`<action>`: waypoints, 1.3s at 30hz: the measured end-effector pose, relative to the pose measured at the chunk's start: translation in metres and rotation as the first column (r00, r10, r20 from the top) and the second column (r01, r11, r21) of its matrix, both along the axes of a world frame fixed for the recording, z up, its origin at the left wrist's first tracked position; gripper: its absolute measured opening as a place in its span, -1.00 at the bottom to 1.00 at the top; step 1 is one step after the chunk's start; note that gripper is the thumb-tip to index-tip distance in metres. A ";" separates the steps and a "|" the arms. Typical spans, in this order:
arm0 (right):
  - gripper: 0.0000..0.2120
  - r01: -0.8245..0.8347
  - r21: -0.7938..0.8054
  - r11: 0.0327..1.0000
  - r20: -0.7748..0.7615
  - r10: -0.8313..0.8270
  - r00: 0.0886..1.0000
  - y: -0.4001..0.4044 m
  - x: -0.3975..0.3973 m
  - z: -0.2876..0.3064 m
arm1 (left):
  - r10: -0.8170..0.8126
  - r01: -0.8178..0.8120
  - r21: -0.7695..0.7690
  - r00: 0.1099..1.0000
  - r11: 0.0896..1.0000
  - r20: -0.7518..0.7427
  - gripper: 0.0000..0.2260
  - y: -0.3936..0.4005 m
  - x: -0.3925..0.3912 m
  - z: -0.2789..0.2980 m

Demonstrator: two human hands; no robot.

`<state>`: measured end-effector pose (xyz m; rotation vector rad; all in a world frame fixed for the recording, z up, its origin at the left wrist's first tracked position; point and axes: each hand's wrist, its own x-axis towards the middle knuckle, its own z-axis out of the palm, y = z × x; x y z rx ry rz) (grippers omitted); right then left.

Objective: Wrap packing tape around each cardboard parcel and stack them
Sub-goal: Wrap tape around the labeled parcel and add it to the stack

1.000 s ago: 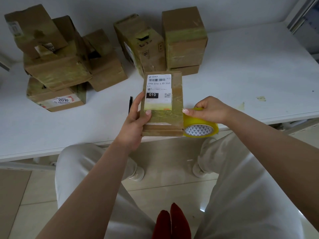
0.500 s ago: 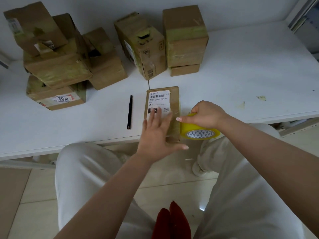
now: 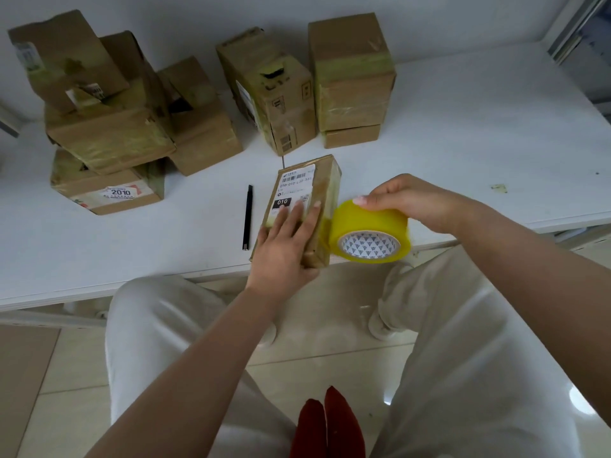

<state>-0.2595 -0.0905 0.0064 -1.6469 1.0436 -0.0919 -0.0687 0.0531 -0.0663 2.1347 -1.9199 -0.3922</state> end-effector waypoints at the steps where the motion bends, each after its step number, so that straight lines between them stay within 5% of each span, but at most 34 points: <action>1: -0.62 0.012 0.000 1.000 0.034 -0.012 0.999 -0.002 -0.001 0.003 | 0.022 -0.023 -0.017 0.998 1.000 -0.066 -0.07 -0.001 0.005 0.004; 7: -0.43 0.026 -0.208 0.978 -0.138 -0.056 0.989 -0.004 0.000 -0.002 | 0.081 -0.111 -0.080 0.948 0.991 -0.306 -0.13 -0.003 0.013 0.019; 11: -0.54 0.048 -0.170 0.984 -0.094 -0.065 0.993 0.002 0.006 0.000 | 0.153 -0.245 -0.060 0.761 0.968 -0.630 -0.18 -0.001 0.004 0.026; 18: -0.54 0.052 -0.168 0.984 -0.118 -0.072 0.990 0.004 0.018 -0.013 | 0.150 -0.354 -0.052 0.520 0.934 -0.841 -0.23 0.004 -0.019 0.029; 22: -0.46 -0.031 -0.258 0.966 -0.233 -0.031 0.972 0.007 0.021 -0.027 | 0.162 -0.310 0.013 0.462 0.951 -0.872 -0.15 0.012 -0.028 0.020; 27: -0.49 -0.105 -0.305 0.946 -0.330 -0.002 0.944 0.014 0.024 -0.034 | 0.263 -0.254 0.114 0.694 0.960 -0.670 0.17 0.016 -0.012 0.025; 32: -0.53 -0.137 -0.350 0.927 -0.356 0.004 0.935 0.019 0.035 -0.030 | 0.077 -0.043 0.138 0.965 0.989 -0.251 0.03 -0.002 -0.013 0.052; 34: -0.53 -0.166 -0.370 0.914 -0.373 0.018 0.928 0.018 0.038 -0.028 | 0.084 -0.037 0.250 0.980 0.968 -0.181 -0.07 -0.012 -0.015 0.055; 39: -0.40 -0.113 -0.241 0.964 -0.187 0.068 0.980 0.011 0.032 -0.024 | 0.175 -0.064 0.267 0.891 0.962 -0.420 -0.25 -0.020 -0.005 0.055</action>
